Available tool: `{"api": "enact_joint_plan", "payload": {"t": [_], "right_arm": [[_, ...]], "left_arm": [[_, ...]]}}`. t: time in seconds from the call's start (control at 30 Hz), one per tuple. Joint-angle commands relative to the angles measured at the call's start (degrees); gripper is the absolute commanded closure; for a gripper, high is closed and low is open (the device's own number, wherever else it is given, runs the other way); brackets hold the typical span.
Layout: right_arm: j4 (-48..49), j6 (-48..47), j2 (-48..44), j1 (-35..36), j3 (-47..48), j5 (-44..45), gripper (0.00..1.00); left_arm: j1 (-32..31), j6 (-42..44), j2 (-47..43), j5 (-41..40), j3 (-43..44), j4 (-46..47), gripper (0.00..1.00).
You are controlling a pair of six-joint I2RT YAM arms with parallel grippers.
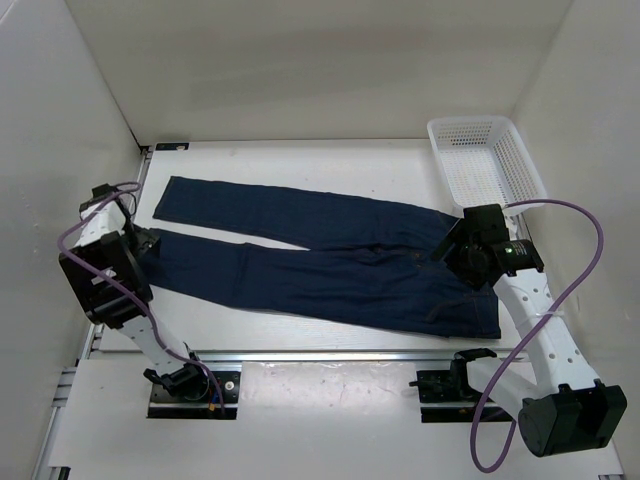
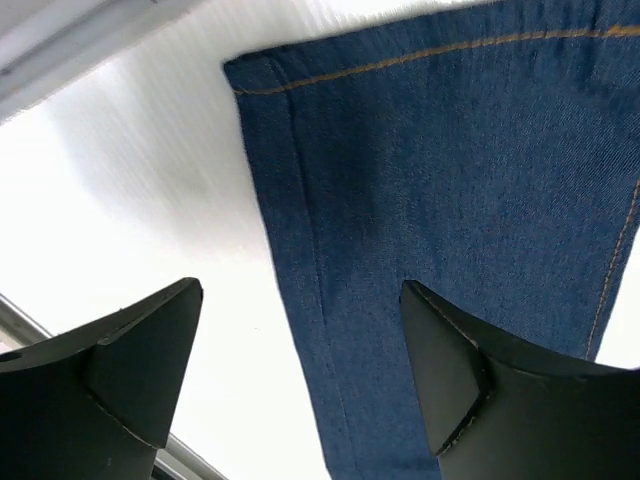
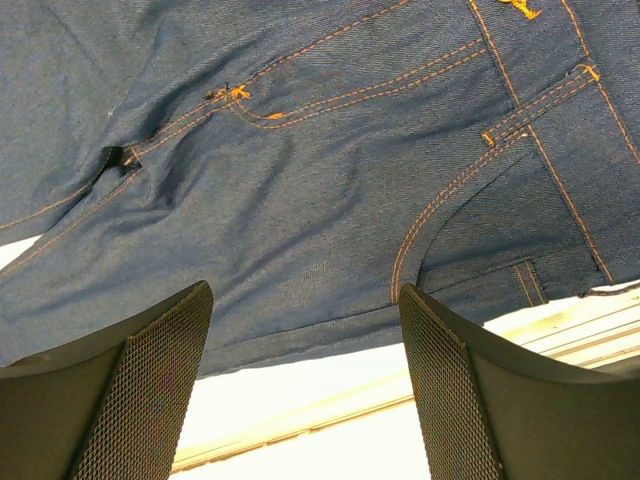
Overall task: Fold and stack the trousers
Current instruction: Flatten the trousers out
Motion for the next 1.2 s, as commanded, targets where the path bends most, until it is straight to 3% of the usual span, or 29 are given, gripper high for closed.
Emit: {"api": "enact_joint_plan", "payload": {"t": [0.0,0.17,0.47,0.53,0.57,0.6,0.77,1.03,1.17], "right_arm": [[-0.7,-0.7,-0.2,-0.2,2.5,0.8,0.20],[-0.7,-0.7,-0.2,-0.2,2.5,0.3,0.20],[-0.7,-0.7,0.4,-0.2,3.6,0.3,0.20],[-0.7,-0.7,0.4,-0.2,4.1,0.3,0.20],[-0.7,-0.7,0.4,-0.2,4.1,0.3,0.20],[-0.7,-0.7,0.4,-0.2,4.1,0.3,0.20],[-0.7,-0.7,-0.2,-0.7,4.1,0.3,0.20],[-0.7,-1.8,-1.3,-1.3,1.4,-2.5,0.20],[-0.7,-1.2,-3.0,-1.3,-6.4,-6.9,0.20]], "left_arm": [[-0.1,1.2,1.3,2.6,-1.0,1.6,0.08],[-0.1,3.1,4.7,1.9,-0.4,1.6,0.25],[-0.1,4.7,10.3,1.9,2.5,1.6,0.22],[-0.1,4.7,11.0,1.9,3.0,1.6,0.27],[-0.1,4.7,11.0,1.9,3.0,1.6,0.33],[-0.1,4.7,11.0,1.4,3.0,1.6,0.52],[-0.1,4.7,12.2,0.8,3.0,1.6,0.89],[-0.6,4.2,8.5,0.8,1.9,1.6,0.89],[-1.2,3.7,4.7,0.3,0.8,1.6,0.89]]}}
